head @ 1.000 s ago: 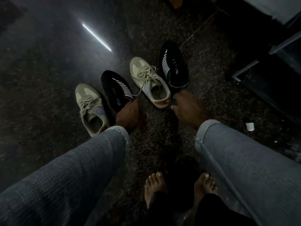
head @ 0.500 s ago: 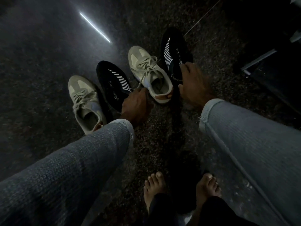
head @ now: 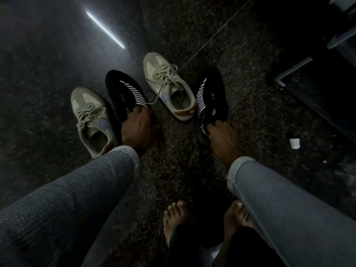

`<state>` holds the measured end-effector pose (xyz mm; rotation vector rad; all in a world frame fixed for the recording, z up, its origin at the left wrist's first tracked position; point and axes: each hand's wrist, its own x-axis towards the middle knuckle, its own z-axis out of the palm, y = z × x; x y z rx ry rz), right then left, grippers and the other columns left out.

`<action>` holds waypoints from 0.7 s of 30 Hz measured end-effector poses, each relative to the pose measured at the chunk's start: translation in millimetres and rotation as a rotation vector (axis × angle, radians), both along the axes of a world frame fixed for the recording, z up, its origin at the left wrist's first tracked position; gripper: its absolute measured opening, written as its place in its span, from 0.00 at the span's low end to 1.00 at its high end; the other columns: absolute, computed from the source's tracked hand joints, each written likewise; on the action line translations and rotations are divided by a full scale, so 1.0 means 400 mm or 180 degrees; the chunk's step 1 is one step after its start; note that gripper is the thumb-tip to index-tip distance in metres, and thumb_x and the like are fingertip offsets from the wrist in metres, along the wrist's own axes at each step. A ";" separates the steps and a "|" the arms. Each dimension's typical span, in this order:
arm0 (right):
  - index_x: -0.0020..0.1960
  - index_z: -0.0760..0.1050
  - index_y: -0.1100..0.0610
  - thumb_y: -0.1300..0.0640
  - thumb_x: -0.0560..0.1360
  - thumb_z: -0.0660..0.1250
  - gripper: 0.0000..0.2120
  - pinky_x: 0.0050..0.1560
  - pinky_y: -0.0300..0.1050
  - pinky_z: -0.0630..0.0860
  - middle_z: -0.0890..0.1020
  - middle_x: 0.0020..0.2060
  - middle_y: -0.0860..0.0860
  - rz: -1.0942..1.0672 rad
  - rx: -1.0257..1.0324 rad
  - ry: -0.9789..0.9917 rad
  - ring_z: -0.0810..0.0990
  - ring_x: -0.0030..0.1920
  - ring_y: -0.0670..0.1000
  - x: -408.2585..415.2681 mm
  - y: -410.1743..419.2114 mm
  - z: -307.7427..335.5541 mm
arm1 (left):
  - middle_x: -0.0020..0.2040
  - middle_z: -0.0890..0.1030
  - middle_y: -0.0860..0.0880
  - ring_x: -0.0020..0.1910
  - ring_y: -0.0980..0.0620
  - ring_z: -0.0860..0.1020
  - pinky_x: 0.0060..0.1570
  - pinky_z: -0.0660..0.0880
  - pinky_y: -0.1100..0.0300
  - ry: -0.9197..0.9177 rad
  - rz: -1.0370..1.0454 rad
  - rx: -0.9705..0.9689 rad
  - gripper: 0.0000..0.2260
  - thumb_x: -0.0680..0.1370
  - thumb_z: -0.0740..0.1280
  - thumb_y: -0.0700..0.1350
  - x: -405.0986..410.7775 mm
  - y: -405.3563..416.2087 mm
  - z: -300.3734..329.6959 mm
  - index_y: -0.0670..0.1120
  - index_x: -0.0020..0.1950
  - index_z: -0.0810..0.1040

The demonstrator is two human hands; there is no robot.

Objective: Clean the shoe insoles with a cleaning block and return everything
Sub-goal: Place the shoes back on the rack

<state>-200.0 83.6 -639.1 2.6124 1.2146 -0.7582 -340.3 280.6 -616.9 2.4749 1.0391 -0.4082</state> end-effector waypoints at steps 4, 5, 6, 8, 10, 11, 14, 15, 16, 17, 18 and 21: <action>0.66 0.69 0.59 0.64 0.77 0.62 0.17 0.60 0.53 0.70 0.72 0.62 0.59 -0.0130 -0.0113 0.0155 0.69 0.63 0.61 -0.016 -0.024 -0.006 | 0.62 0.74 0.37 0.59 0.36 0.74 0.58 0.73 0.43 0.0375 0.0297 -0.0445 0.22 0.77 0.69 0.47 -0.015 0.008 -0.013 0.42 0.67 0.68; 0.66 0.69 0.59 0.62 0.77 0.62 0.17 0.61 0.53 0.70 0.72 0.62 0.59 -0.0165 -0.0098 0.0153 0.69 0.63 0.60 -0.015 -0.022 -0.005 | 0.63 0.74 0.36 0.60 0.36 0.75 0.58 0.73 0.43 0.0505 0.0344 -0.0603 0.22 0.77 0.68 0.46 -0.015 0.006 -0.020 0.42 0.68 0.67; 0.65 0.69 0.58 0.60 0.78 0.63 0.16 0.61 0.53 0.70 0.72 0.62 0.59 -0.0213 -0.0060 0.0138 0.69 0.63 0.60 -0.016 -0.019 0.000 | 0.63 0.74 0.36 0.60 0.36 0.75 0.59 0.73 0.44 0.0592 0.0317 -0.0677 0.21 0.78 0.67 0.46 -0.014 0.004 -0.025 0.41 0.69 0.67; 0.65 0.70 0.57 0.56 0.78 0.64 0.17 0.60 0.52 0.71 0.72 0.62 0.58 -0.0339 0.0085 0.0099 0.70 0.63 0.59 -0.019 -0.010 0.018 | 0.63 0.73 0.35 0.60 0.35 0.75 0.58 0.73 0.46 0.0587 0.0262 -0.0626 0.20 0.79 0.65 0.45 -0.010 -0.001 -0.031 0.41 0.69 0.67; 0.64 0.70 0.57 0.54 0.78 0.64 0.16 0.59 0.53 0.71 0.72 0.62 0.57 -0.0395 0.0339 -0.0023 0.70 0.62 0.58 -0.019 -0.003 0.038 | 0.63 0.73 0.34 0.60 0.34 0.74 0.58 0.72 0.45 0.0551 0.0339 -0.0527 0.18 0.79 0.64 0.44 -0.006 0.001 -0.030 0.41 0.69 0.69; 0.64 0.70 0.57 0.54 0.78 0.64 0.16 0.58 0.53 0.72 0.72 0.62 0.57 -0.0376 0.0515 -0.0077 0.71 0.61 0.58 -0.019 0.000 0.048 | 0.63 0.73 0.33 0.60 0.33 0.74 0.58 0.72 0.44 0.0555 0.0400 -0.0473 0.18 0.79 0.64 0.43 -0.007 0.006 -0.028 0.41 0.68 0.70; 0.65 0.70 0.56 0.54 0.78 0.63 0.16 0.55 0.53 0.73 0.72 0.61 0.56 -0.0332 0.1132 0.0063 0.73 0.59 0.57 -0.024 0.012 0.080 | 0.62 0.72 0.32 0.59 0.31 0.74 0.57 0.73 0.43 0.0525 0.0338 -0.0224 0.17 0.80 0.64 0.44 -0.005 0.022 -0.001 0.41 0.68 0.71; 0.65 0.71 0.56 0.54 0.78 0.64 0.17 0.55 0.53 0.73 0.73 0.61 0.55 -0.0324 0.1310 0.0170 0.73 0.59 0.57 -0.027 0.022 0.094 | 0.61 0.73 0.32 0.58 0.30 0.74 0.56 0.72 0.43 0.0506 0.0282 -0.0156 0.17 0.80 0.64 0.44 -0.003 0.029 0.017 0.40 0.68 0.70; 0.65 0.71 0.56 0.55 0.78 0.65 0.17 0.55 0.52 0.73 0.73 0.61 0.55 -0.0306 0.1468 0.0306 0.74 0.59 0.57 -0.031 0.034 0.107 | 0.61 0.73 0.32 0.58 0.30 0.74 0.56 0.72 0.43 0.0502 0.0261 -0.0119 0.18 0.80 0.64 0.44 0.000 0.038 0.037 0.39 0.67 0.71; 0.66 0.71 0.56 0.56 0.77 0.66 0.18 0.56 0.52 0.73 0.72 0.62 0.55 -0.0284 0.1618 0.0473 0.74 0.60 0.58 -0.035 0.050 0.121 | 0.60 0.73 0.32 0.58 0.30 0.74 0.55 0.72 0.44 0.0493 0.0233 -0.0081 0.18 0.79 0.65 0.43 0.005 0.050 0.056 0.39 0.67 0.71; 0.66 0.71 0.56 0.57 0.77 0.67 0.18 0.58 0.53 0.74 0.72 0.63 0.55 -0.0252 0.1724 0.0656 0.74 0.61 0.58 -0.039 0.069 0.131 | 0.59 0.74 0.32 0.57 0.30 0.75 0.53 0.73 0.44 0.0469 0.0171 -0.0026 0.17 0.78 0.66 0.43 0.010 0.062 0.075 0.39 0.66 0.72; 0.69 0.68 0.56 0.55 0.75 0.68 0.24 0.60 0.58 0.73 0.70 0.66 0.55 -0.0156 0.1777 0.1010 0.73 0.64 0.60 -0.050 0.140 0.155 | 0.52 0.79 0.33 0.49 0.33 0.79 0.48 0.77 0.45 0.0228 -0.0114 -0.0001 0.13 0.77 0.67 0.44 0.026 0.090 0.137 0.39 0.58 0.76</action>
